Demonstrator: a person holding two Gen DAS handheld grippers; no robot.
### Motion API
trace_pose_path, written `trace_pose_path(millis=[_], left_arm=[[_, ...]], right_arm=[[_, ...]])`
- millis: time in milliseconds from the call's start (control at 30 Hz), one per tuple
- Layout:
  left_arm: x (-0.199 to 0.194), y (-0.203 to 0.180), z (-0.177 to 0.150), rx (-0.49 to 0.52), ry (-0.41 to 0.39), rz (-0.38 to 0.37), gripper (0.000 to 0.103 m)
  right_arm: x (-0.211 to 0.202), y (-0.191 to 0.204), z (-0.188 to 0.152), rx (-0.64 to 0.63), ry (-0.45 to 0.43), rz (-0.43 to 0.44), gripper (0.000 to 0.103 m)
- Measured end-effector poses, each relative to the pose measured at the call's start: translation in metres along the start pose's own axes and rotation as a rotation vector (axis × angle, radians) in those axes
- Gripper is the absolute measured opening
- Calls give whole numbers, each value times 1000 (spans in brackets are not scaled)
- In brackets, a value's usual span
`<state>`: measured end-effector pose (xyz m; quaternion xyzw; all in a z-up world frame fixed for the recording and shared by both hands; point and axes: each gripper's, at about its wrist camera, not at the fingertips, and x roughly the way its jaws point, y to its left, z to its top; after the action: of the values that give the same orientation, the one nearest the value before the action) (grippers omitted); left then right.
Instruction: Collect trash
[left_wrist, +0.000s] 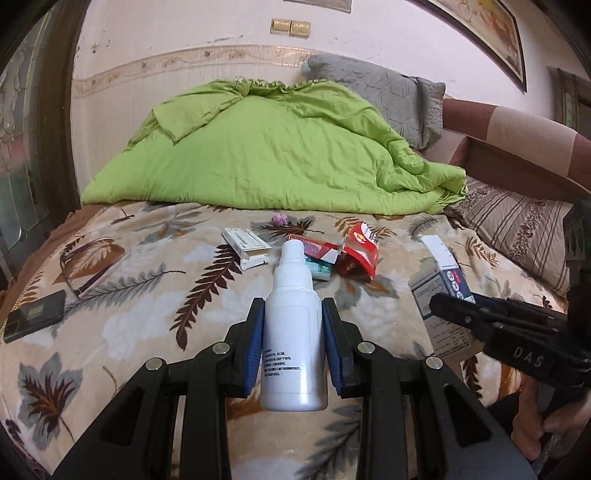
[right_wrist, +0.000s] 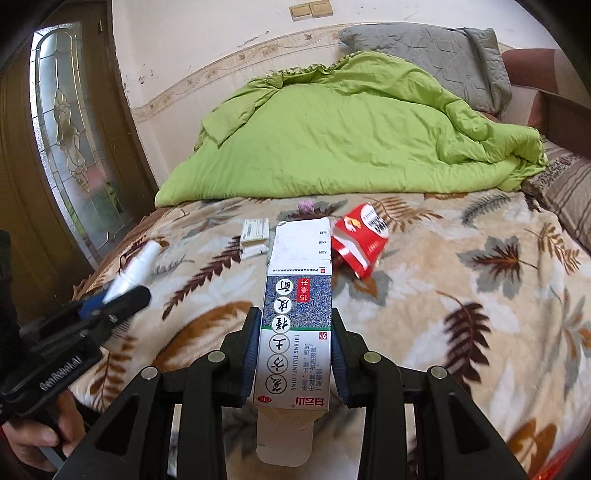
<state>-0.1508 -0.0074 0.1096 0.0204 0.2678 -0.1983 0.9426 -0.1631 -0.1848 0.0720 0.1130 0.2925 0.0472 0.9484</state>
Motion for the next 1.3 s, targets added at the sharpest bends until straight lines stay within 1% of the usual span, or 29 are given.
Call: trace_pose_path(millis=[67,133,200,300,367,533,767,1100,1300], left_arm=[[-2,-2,2,-11,-1,-8,29],[1,-5,4,-1,7,-12,29],[10,-7,2,21,10,25,29],[28,-3,-5,26,43,72,29],[39,4,-6,-1,74,72,29],[54,15,-8,1,77,130,29],[67,20,-9,-3,93,110,29],[75,22,-9,-20,103,94,29],[73,21,-7,-15,86,92,29]], right_arm=[[-9,-3,-2,18,-20,19,37],[-11,-6,-3,34,-17,21,37],[-8,-5,-2,37,-2,24,37],[-4,1,-2,21,9,29,37],[-1,4,-3,9,16,26,37],[6,2,0,35,40,44,37],[18,1,-2,31,67,27,37],[30,4,-3,12,99,9,37],[30,3,-4,12,104,4,37]])
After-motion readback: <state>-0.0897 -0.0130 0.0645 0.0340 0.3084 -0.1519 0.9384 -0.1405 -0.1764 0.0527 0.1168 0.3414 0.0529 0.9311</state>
